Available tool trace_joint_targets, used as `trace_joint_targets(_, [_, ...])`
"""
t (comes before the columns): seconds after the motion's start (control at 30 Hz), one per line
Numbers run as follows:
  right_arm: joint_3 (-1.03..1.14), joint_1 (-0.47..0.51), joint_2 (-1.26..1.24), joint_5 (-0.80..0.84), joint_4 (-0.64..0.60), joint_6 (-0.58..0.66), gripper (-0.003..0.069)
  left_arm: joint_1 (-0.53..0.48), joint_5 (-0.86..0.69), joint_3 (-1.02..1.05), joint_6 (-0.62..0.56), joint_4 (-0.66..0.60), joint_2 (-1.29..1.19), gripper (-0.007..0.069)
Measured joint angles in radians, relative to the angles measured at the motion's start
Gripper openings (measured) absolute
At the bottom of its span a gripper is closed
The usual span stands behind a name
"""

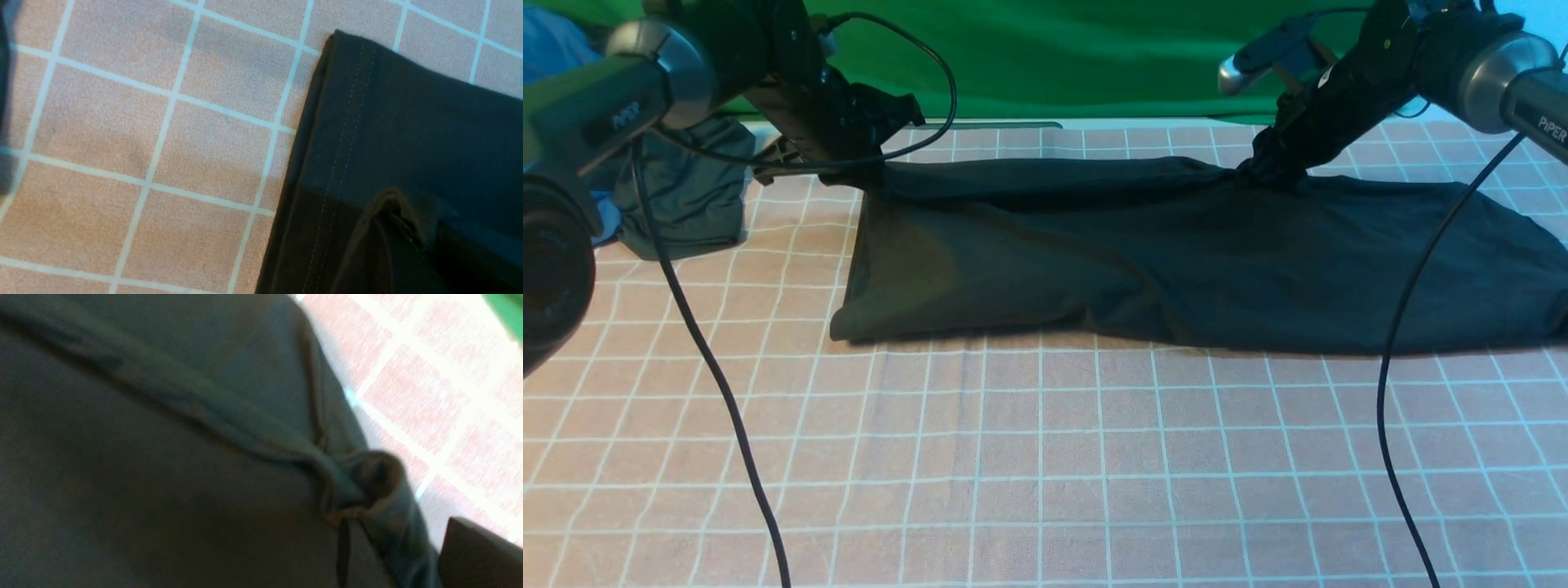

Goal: Fold a long-sleeved shirt over a pink coffee tablecloth.
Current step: 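Fold the black garment in half by bringing its near edge over to the far edge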

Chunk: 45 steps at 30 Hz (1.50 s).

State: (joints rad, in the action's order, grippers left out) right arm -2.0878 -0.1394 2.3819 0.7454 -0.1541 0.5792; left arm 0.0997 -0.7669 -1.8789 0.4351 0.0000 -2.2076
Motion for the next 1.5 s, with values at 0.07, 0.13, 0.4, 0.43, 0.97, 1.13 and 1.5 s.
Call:
trace_joint_targets(0.07, [0.0,0.0,0.009,-0.005,0.0,0.009,0.0322,0.0,0.002,0.0,0.0,-0.006,0.0,0.0034])
trace_joint_targets(0.13, [0.0,0.0,0.023,-0.005,0.0,0.02,0.0322,0.0,0.003,0.0,0.0,-0.007,0.0,0.0034])
trace_joint_targets(0.4, [0.0,0.0,0.043,-0.023,-0.001,0.026,0.0314,0.0,0.005,0.0,0.0,-0.011,0.0,0.0034])
trace_joint_targets(0.43, [0.0,0.0,0.043,-0.029,-0.001,0.026,0.03,0.0,0.006,0.0,0.0,-0.011,0.0,0.0034])
trace_joint_targets(0.97, [0.0,0.0,0.043,-0.118,0.001,-0.003,0.0052,0.0,0.062,0.0,-0.003,-0.011,0.0,0.0034])
trace_joint_targets(1.13, [0.0,0.0,0.043,-0.156,0.001,-0.038,0.0052,0.0,0.095,0.0,-0.003,0.0,0.0,0.0034])
trace_joint_targets(1.5, [0.0,0.0,0.043,-0.219,-0.002,-0.065,0.005,0.0,0.105,0.0,0.035,0.115,0.0,0.0034])
